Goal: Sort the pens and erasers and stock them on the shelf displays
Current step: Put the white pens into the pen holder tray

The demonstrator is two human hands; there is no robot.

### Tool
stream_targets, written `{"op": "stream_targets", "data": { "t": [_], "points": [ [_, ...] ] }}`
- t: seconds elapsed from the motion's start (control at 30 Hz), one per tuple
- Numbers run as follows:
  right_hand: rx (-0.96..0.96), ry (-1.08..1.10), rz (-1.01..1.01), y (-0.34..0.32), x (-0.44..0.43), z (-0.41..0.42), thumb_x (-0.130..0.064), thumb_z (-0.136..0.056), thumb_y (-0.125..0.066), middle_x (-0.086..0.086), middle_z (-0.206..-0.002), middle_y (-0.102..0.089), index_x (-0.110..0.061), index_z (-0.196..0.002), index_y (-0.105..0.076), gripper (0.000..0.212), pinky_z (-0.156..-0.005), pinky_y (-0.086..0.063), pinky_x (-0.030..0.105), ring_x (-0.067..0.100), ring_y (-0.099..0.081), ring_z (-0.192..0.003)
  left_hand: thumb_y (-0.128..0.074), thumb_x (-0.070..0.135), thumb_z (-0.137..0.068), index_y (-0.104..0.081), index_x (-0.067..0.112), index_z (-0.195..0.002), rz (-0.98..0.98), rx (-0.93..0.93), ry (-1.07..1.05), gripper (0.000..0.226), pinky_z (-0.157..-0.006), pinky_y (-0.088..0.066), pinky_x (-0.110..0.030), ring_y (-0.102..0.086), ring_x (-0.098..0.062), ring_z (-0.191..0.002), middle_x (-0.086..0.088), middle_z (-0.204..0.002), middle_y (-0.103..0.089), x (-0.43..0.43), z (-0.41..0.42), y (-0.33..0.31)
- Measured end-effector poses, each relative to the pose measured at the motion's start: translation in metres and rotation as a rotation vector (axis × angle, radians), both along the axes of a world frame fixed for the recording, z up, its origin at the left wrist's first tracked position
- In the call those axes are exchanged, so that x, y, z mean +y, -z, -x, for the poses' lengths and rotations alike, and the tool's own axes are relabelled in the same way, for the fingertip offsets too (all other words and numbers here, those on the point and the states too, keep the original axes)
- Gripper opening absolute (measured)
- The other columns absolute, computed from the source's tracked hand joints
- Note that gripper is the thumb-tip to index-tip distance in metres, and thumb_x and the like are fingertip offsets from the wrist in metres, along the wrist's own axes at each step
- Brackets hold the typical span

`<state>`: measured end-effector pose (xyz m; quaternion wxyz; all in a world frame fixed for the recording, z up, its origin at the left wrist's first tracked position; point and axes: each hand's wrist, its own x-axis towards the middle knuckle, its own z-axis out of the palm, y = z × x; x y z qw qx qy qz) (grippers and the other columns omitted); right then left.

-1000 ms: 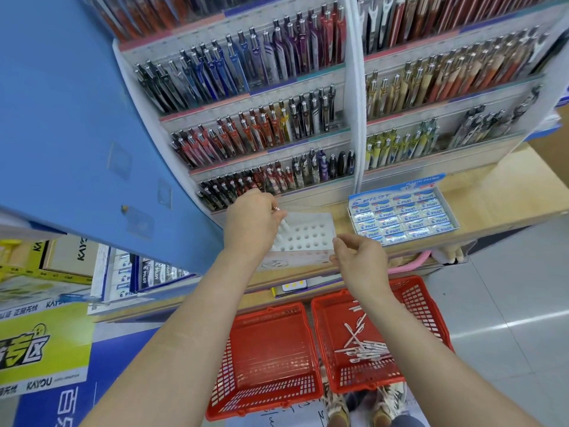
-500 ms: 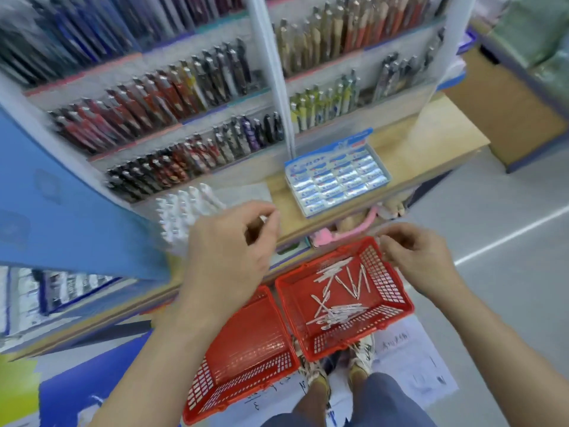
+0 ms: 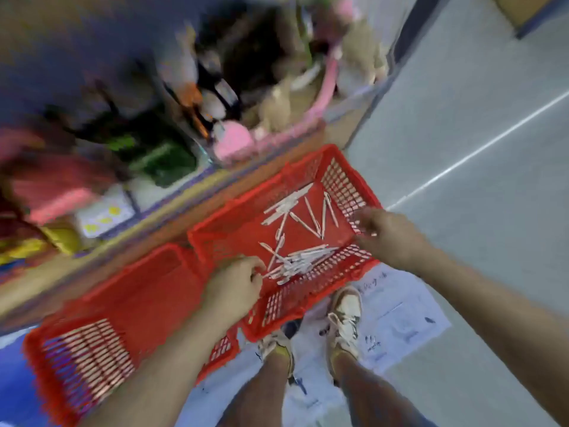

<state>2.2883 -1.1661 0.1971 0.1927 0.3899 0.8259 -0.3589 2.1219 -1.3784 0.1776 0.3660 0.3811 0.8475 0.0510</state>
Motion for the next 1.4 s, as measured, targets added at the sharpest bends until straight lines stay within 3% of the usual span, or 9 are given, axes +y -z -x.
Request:
{"op": "stream_targets", "data": {
  "t": [0.2, 0.4, 0.6, 0.73, 0.83, 0.97, 1.1, 1.2, 1.4],
  "points": [
    [-0.124, 0.011, 0.019, 0.217, -0.003, 0.011, -0.024, -0.083, -0.067, 0.019, -0.123, -0.058, -0.007, -0.13, -0.046, 0.054, -0.089, -0.042, 0.034, 0.035, -0.055, -0.114, -0.054, 0.025, -0.086, -0.065, 0.022, -0.106, 0.146, 0.06, 0.229, 0.023, -0.085, -0.047, -0.034, -0.057, -0.025, -0.105, -0.002, -0.105, -0.061, 0.003, -0.033, 0.228],
    [-0.307, 0.13, -0.02, 0.359, 0.002, 0.036, -0.044, -0.075, -0.074, 0.022, -0.145, -0.033, -0.004, -0.146, -0.016, 0.1, -0.11, -0.033, 0.04, 0.037, -0.035, -0.134, -0.053, 0.039, -0.088, -0.045, 0.022, -0.132, 0.076, 0.075, 0.435, 0.048, -0.099, -0.039, -0.037, -0.04, -0.022, -0.123, 0.0, -0.129, -0.047, 0.029, -0.064, 0.355],
    [-0.292, 0.135, -0.225, 0.405, -0.002, 0.058, -0.046, -0.066, -0.081, 0.021, -0.144, -0.023, -0.006, -0.149, 0.001, 0.124, -0.11, -0.029, 0.046, 0.037, -0.025, -0.135, -0.076, 0.033, -0.06, -0.065, 0.02, -0.09, -0.042, 0.29, 0.451, 0.035, -0.062, -0.05, -0.035, -0.063, -0.023, -0.077, -0.002, -0.083, -0.063, 0.029, -0.07, 0.402],
    [-0.145, 0.024, -0.238, 0.416, -0.019, 0.061, -0.009, -0.082, -0.062, 0.021, -0.126, -0.045, -0.003, -0.134, -0.03, 0.061, -0.092, -0.044, 0.042, 0.039, -0.053, -0.113, -0.054, 0.02, -0.067, -0.062, 0.015, -0.068, -0.007, 0.282, 0.467, 0.01, -0.049, -0.05, -0.03, -0.064, -0.025, -0.06, -0.005, -0.066, -0.062, 0.026, -0.053, 0.394],
    [-0.154, 0.046, -0.15, 0.415, -0.027, 0.057, -0.004, -0.087, -0.05, 0.022, -0.122, -0.05, -0.005, -0.123, -0.034, 0.04, -0.09, -0.044, 0.042, 0.04, -0.055, -0.11, -0.043, 0.007, -0.087, -0.055, 0.01, -0.104, 0.14, 0.207, 0.485, 0.021, -0.076, -0.05, -0.038, -0.063, -0.032, -0.098, -0.01, -0.103, -0.064, 0.021, -0.036, 0.382],
    [-0.158, 0.23, -0.026, 0.394, -0.019, 0.052, -0.022, -0.094, -0.046, 0.024, -0.121, -0.056, 0.002, -0.121, -0.047, 0.036, -0.09, -0.042, 0.037, 0.037, -0.055, -0.112, -0.037, 0.022, -0.099, -0.049, 0.012, -0.113, 0.172, 0.096, 0.219, 0.021, -0.08, -0.047, -0.04, -0.062, -0.036, -0.1, -0.016, -0.107, -0.066, 0.017, -0.017, 0.356],
    [0.038, 0.7, 0.3, 0.346, -0.012, 0.049, -0.02, -0.095, -0.04, 0.016, -0.063, -0.054, 0.002, -0.092, -0.056, 0.027, -0.038, -0.035, 0.025, 0.025, -0.051, -0.047, -0.041, 0.025, -0.099, -0.058, 0.013, -0.092, -0.01, -0.151, -0.159, 0.022, -0.069, -0.042, -0.036, -0.063, -0.034, -0.083, -0.015, -0.086, -0.067, 0.021, -0.016, 0.305],
    [0.205, 0.991, 0.625, 0.288, -0.018, 0.044, -0.026, -0.091, -0.058, 0.008, -0.052, -0.039, -0.008, -0.075, -0.049, 0.026, -0.039, -0.024, 0.02, 0.016, -0.034, -0.038, -0.042, 0.024, -0.099, -0.056, 0.012, -0.079, -0.091, -0.49, -0.55, 0.027, -0.045, -0.036, -0.025, -0.047, -0.014, -0.041, 0.002, -0.053, -0.055, 0.032, -0.026, 0.25],
    [0.378, 1.14, 0.88, 0.144, -0.043, 0.042, -0.039, -0.078, -0.072, 0.005, -0.047, -0.037, -0.013, -0.06, -0.048, 0.04, -0.033, -0.021, 0.014, 0.012, -0.029, -0.029, -0.042, 0.028, -0.1, -0.053, 0.011, -0.086, -0.217, -0.865, -0.798, 0.024, -0.036, -0.024, -0.012, -0.034, -0.008, -0.035, -0.002, -0.055, -0.051, 0.064, -0.053, 0.102]
  ]
}}
